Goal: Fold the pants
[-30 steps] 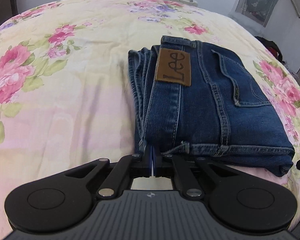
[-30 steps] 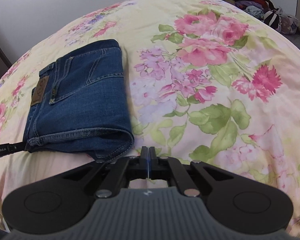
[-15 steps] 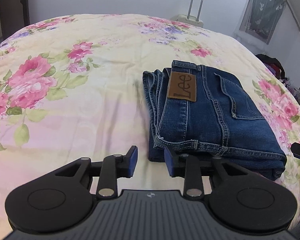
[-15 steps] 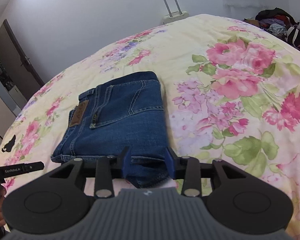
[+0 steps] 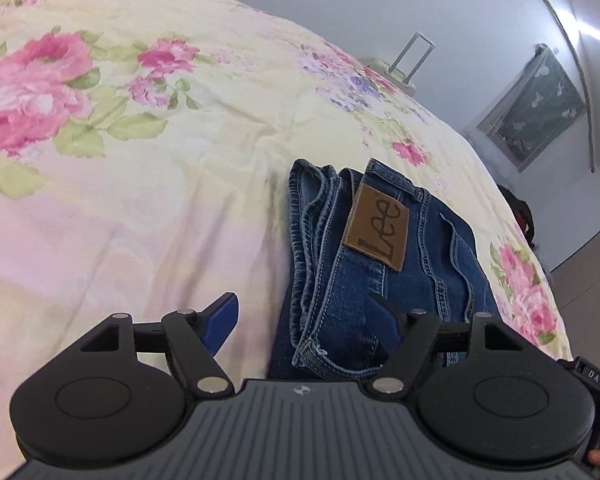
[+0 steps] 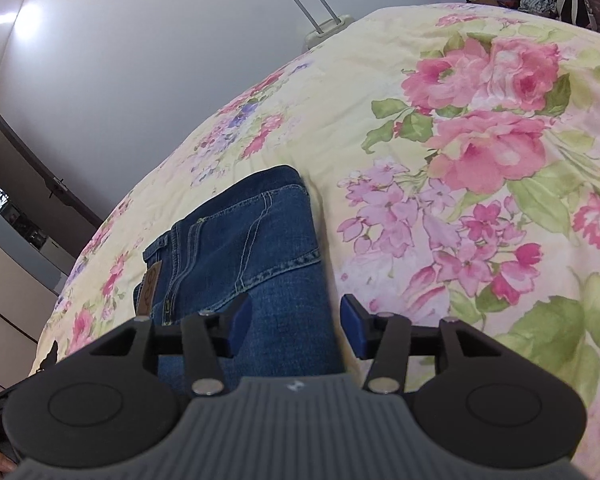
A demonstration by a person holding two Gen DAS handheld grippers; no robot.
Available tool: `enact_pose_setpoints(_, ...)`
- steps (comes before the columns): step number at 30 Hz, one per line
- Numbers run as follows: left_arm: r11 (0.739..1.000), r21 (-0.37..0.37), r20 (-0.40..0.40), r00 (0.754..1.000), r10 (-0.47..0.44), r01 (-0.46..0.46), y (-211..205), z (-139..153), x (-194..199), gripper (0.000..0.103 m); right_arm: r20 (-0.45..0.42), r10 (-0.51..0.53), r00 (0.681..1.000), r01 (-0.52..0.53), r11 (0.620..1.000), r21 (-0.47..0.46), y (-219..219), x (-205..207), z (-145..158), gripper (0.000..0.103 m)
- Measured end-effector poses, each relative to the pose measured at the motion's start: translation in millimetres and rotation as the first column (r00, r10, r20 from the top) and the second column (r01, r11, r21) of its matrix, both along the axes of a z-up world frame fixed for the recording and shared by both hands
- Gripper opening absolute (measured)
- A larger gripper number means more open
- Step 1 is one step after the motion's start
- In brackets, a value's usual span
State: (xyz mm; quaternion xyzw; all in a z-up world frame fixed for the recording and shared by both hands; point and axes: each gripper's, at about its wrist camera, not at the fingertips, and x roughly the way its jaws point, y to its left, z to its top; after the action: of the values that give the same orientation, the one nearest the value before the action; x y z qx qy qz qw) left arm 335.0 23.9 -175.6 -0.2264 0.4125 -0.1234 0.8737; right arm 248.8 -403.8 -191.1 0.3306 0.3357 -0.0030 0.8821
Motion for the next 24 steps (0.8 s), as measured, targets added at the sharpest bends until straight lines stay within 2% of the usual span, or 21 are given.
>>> enact_pose_setpoints(5, 0.996, -0.086, -0.048, 0.999, -0.015, 0.01, 6, -24, 32, 0.085, -0.033, 0.051, 0.998, -0.047, 0.992, 0.118, -13, 31, -23, 0.046)
enact_pose_setpoints(14, 0.977, -0.177, -0.042, 0.991, -0.128, 0.118, -1, -48, 75, 0.086, -0.038, 0.104, 0.994, -0.086, 0.94, 0.33, -37, 79, -55, 0.046)
enact_pose_setpoints(19, 0.969, -0.2, -0.019, 0.988, -0.152, 0.145, -4, -52, 81, 0.086, -0.027, 0.125, 0.992, -0.106, 0.922, 0.372, -42, 103, -66, 0.043)
enact_pose_setpoints(22, 0.968, -0.202, -0.012, 0.988, -0.151, 0.146, -7, -50, 81, 0.079, -0.013, 0.134, 0.991, -0.12, 0.921, 0.369, -43, 110, -68, 0.04)
enact_pose_setpoints(23, 0.968, -0.2, -0.008, 0.988, -0.156, 0.151, -8, -49, 79, 0.069, -0.009, 0.137, 0.991, -0.124, 0.923, 0.363, -42, 111, -68, 0.039)
enact_pose_setpoints(24, 0.964, -0.211, -0.003, 0.986, -0.166, 0.162, -9, -47, 79, 0.054, -0.005, 0.14, 0.99, -0.129, 0.925, 0.357, -42, 112, -67, 0.036)
